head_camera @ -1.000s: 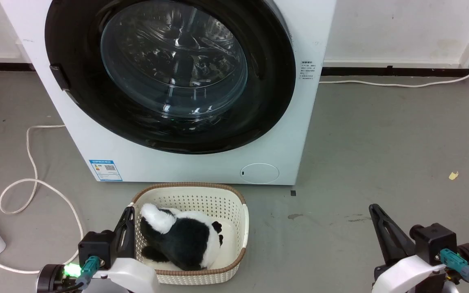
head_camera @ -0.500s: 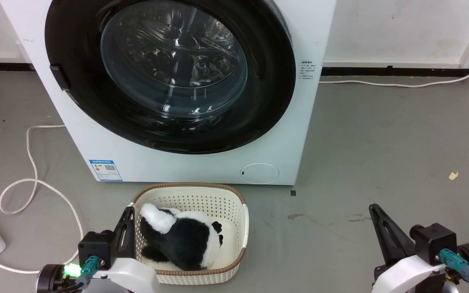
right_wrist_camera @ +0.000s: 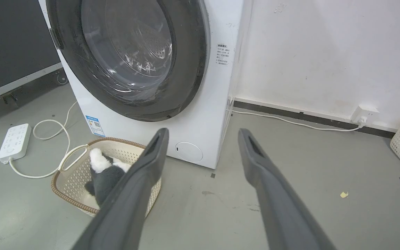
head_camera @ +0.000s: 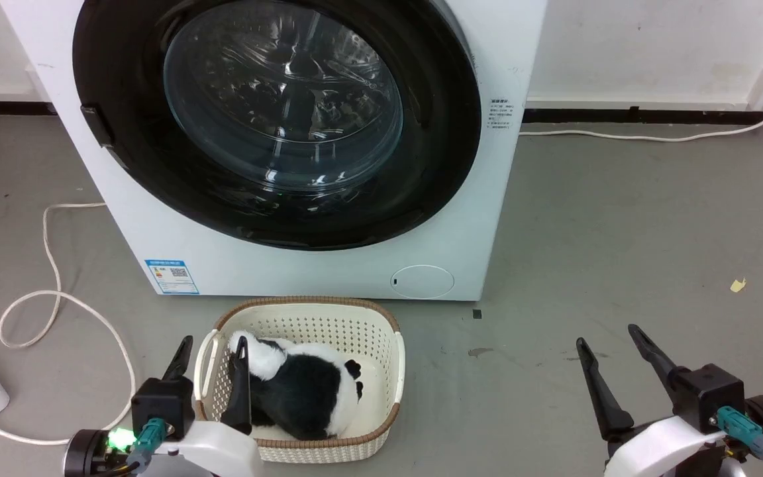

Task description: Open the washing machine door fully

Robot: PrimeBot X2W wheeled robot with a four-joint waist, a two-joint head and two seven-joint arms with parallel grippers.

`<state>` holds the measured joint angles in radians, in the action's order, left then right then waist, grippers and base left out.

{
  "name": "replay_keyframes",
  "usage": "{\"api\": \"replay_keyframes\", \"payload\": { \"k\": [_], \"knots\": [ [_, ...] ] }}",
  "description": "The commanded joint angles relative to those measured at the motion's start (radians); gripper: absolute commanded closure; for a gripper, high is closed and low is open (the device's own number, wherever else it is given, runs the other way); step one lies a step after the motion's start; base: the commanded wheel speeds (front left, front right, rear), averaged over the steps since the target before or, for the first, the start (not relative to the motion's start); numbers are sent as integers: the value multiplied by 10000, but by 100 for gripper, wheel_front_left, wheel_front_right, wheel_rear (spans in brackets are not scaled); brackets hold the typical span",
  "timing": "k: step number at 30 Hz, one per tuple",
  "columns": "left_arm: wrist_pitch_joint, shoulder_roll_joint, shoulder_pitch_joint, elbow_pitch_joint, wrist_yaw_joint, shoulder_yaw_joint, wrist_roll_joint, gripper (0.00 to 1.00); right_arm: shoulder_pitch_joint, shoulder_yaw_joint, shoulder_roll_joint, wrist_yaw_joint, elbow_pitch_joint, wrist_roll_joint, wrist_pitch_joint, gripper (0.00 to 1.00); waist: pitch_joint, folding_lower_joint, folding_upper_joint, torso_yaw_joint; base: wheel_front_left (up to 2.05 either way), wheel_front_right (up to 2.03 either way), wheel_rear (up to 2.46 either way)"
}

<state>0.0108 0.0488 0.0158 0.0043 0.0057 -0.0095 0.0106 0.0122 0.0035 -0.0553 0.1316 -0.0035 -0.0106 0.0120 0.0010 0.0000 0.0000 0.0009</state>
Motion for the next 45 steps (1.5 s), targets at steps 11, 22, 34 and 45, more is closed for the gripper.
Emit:
{"api": "replay_keyframes", "payload": {
  "k": [11,22,34,45],
  "knots": [
    [315,2,-73,-61,40,-142,34,0,-26,75,8,-2,-99,-195,313,0,143,0,0,131,0,0,0],
    [587,4,-357,-206,112,-353,119,0,-742,114,-335,-2,-282,-756,319,0,711,0,0,457,0,0,0],
    [838,5,-683,-336,213,-510,217,0,-2152,56,-686,-3,-373,-1669,-51,88,1340,0,0,820,0,0,0],
    [1067,6,-1029,-468,317,-730,359,0,-3776,-478,-499,-4,69,-2780,-573,100,2032,0,0,1249,0,0,0]
  ]
}}
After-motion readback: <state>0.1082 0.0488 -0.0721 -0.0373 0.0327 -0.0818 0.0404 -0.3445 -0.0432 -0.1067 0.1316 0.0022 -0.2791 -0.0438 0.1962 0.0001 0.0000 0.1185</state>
